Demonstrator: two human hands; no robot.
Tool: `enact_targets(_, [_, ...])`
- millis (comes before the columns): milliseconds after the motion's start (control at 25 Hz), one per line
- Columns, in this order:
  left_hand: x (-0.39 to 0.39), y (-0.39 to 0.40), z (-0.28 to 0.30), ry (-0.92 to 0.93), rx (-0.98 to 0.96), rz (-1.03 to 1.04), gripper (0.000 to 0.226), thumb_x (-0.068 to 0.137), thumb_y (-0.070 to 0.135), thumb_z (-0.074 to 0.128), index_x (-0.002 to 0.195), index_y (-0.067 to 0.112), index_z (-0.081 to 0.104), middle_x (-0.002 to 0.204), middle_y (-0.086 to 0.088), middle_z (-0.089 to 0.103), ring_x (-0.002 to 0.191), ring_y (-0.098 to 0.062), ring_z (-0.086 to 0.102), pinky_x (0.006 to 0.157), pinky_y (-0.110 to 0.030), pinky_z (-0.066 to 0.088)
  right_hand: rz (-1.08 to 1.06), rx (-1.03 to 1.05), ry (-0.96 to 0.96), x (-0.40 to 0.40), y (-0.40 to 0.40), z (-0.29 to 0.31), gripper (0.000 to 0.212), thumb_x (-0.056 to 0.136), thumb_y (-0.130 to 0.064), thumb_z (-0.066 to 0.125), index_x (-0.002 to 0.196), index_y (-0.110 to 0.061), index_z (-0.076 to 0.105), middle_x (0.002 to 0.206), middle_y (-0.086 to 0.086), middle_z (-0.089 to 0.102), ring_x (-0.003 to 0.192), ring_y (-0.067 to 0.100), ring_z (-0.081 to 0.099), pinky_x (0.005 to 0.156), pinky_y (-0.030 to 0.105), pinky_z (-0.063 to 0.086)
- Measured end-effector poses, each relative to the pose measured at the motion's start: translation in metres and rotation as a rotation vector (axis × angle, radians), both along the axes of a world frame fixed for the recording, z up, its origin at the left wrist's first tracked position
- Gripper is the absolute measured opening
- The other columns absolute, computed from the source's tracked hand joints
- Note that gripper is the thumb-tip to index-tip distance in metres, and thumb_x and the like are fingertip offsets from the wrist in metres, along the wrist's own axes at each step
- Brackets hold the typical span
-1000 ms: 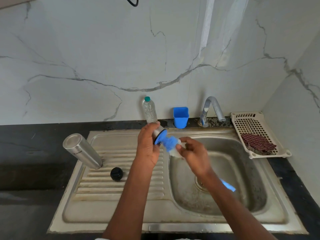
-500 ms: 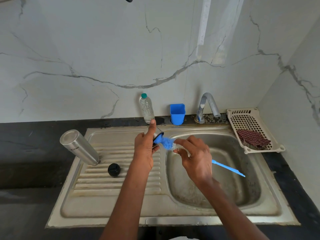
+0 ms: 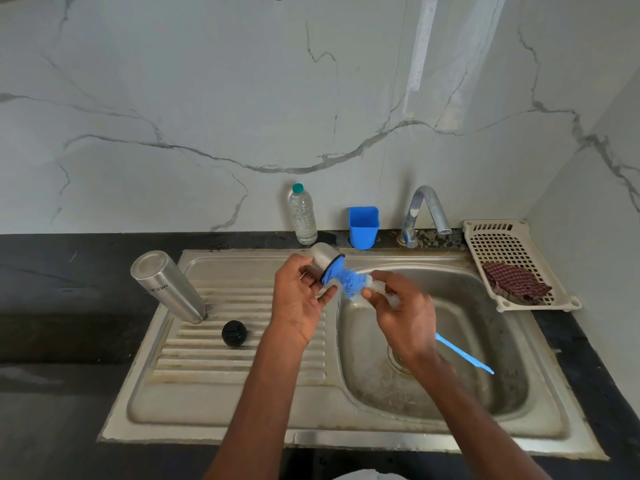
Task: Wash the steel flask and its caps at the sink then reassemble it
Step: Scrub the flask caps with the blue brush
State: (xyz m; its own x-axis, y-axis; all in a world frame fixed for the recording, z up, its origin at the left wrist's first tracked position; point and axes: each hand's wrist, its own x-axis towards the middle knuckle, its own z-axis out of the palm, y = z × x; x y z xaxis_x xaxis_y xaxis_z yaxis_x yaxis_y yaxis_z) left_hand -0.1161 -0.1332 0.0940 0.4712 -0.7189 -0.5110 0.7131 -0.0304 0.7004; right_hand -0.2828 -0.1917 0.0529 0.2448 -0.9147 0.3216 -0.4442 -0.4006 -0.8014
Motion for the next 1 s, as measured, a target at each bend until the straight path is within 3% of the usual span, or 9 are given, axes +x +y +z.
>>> enact_targets(80, [0.0,-0.002,-0.003,-0.112,0.128,-0.031,0.048,0.088,0.056,0.076,0.111,0.015,0.065,0.113,-0.011,0.07,0.107,-0.025,0.065,0.098,-0.042,0.051,0.071,-0.111,0.046,0.001,0.0,-0.003,0.03,0.084,-0.024,0.085,0.112,-0.028,0.076,0.096,-0.015,0.069,0.086,0.012,0.064,0.068,0.037,0.056])
enact_targets(160, [-0.001,-0.003,-0.006,-0.183,0.206,-0.031,0.059,0.081,0.061,0.081,0.118,0.019,0.064,0.108,-0.006,0.073,0.1,-0.021,0.064,0.09,-0.038,0.052,0.125,-0.207,0.143,0.001,-0.001,-0.005,0.033,0.08,-0.021,0.088,0.11,-0.028,0.077,0.089,-0.017,0.062,0.082,0.012,0.059,0.066,0.04,0.053])
enact_targets(240, [0.0,-0.001,-0.011,-0.152,0.177,0.035,0.049,0.083,0.044,0.086,0.119,0.02,0.063,0.102,-0.009,0.073,0.092,-0.021,0.064,0.082,-0.036,0.054,0.121,-0.229,0.186,0.002,0.001,-0.006,0.034,0.078,-0.021,0.089,0.108,-0.03,0.076,0.087,-0.019,0.058,0.08,0.01,0.057,0.067,0.04,0.052])
enact_targets(320, [0.001,0.001,-0.011,-0.05,0.088,0.065,0.02,0.088,0.026,0.078,0.098,0.015,0.064,0.094,-0.007,0.065,0.09,-0.021,0.064,0.079,-0.034,0.056,0.074,-0.115,0.136,0.002,0.003,0.0,0.03,0.08,-0.027,0.088,0.108,-0.03,0.077,0.091,-0.018,0.066,0.08,0.008,0.061,0.068,0.035,0.054])
enact_targets(400, [-0.001,0.003,-0.007,0.01,0.023,0.013,0.018,0.091,0.03,0.073,0.091,0.016,0.062,0.099,-0.008,0.066,0.097,-0.023,0.067,0.087,-0.04,0.057,0.024,-0.054,0.091,0.002,0.003,0.001,0.029,0.084,-0.031,0.085,0.112,-0.029,0.076,0.097,-0.013,0.073,0.082,0.009,0.066,0.068,0.031,0.054])
enact_targets(560, [0.0,-0.002,-0.008,-0.213,0.188,-0.116,0.048,0.084,0.063,0.076,0.117,0.03,0.066,0.121,-0.003,0.071,0.11,-0.021,0.062,0.1,-0.042,0.052,0.089,-0.189,0.169,0.0,0.0,-0.001,0.033,0.081,-0.022,0.088,0.111,-0.03,0.076,0.089,-0.013,0.063,0.081,0.013,0.06,0.071,0.046,0.054])
enact_targets(760, [-0.003,0.005,-0.011,-0.008,0.018,-0.039,0.011,0.094,0.026,0.069,0.098,0.017,0.063,0.116,-0.015,0.07,0.107,-0.027,0.069,0.093,-0.041,0.054,0.051,-0.163,0.116,-0.004,-0.001,-0.004,0.033,0.077,-0.019,0.09,0.106,-0.026,0.077,0.086,-0.013,0.062,0.076,0.009,0.059,0.066,0.04,0.054])
enact_targets(920, [-0.004,0.001,-0.01,-0.226,0.151,-0.146,0.048,0.089,0.06,0.072,0.116,0.02,0.068,0.118,-0.009,0.072,0.106,-0.023,0.064,0.097,-0.042,0.053,0.104,-0.219,0.134,-0.007,-0.001,-0.01,0.039,0.076,-0.014,0.09,0.11,-0.026,0.075,0.086,-0.011,0.057,0.078,0.014,0.055,0.067,0.044,0.051])
enact_targets(1000, [-0.006,0.001,-0.012,-0.274,0.166,-0.078,0.052,0.087,0.052,0.079,0.123,0.016,0.068,0.118,-0.011,0.075,0.103,-0.022,0.066,0.093,-0.039,0.053,0.141,-0.216,0.142,-0.007,0.001,-0.008,0.039,0.077,-0.015,0.09,0.11,-0.028,0.075,0.086,-0.012,0.057,0.08,0.013,0.056,0.066,0.044,0.052])
